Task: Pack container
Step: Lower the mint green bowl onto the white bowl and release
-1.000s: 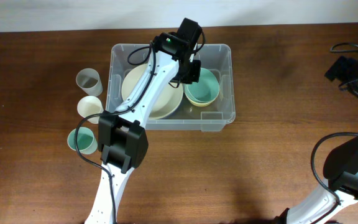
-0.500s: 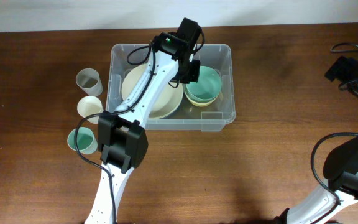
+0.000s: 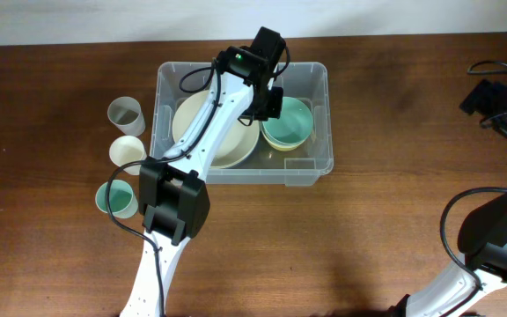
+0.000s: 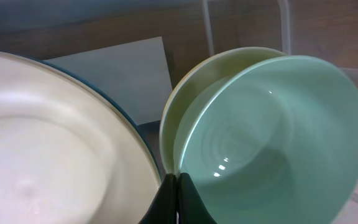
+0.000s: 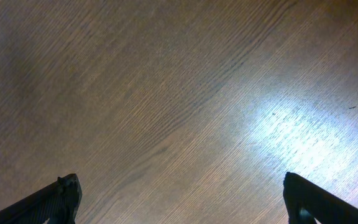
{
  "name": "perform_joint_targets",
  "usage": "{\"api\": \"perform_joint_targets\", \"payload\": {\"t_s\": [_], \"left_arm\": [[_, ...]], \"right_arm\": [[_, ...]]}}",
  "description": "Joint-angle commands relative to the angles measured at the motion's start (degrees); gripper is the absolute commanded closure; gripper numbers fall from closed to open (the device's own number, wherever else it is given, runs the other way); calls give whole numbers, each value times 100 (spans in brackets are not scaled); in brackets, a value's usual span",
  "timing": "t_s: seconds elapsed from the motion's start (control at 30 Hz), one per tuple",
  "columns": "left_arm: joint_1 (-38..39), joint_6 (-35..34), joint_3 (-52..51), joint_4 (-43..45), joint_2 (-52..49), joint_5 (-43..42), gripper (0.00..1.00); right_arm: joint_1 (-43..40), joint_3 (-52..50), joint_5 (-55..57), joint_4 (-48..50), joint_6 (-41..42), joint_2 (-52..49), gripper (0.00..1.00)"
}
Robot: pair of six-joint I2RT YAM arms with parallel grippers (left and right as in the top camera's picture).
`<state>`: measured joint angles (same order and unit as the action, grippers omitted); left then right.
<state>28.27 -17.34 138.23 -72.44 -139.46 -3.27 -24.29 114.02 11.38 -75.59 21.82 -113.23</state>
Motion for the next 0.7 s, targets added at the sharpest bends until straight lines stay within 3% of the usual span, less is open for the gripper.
{"api": "perform_joint_targets", "payload": {"t_s": [0.0, 0.57, 0.67], "left_arm": [[7, 28, 57, -26, -48, -415, 99], [-22, 28, 57, -72, -48, -767, 99], [-33, 31, 57, -72, -48, -763, 93]], "right_arm": [[-11, -35, 90, -2, -42, -55, 1], [-11, -35, 92, -2, -42, -57, 1], [-11, -35, 92, -2, -42, -55, 1]]}}
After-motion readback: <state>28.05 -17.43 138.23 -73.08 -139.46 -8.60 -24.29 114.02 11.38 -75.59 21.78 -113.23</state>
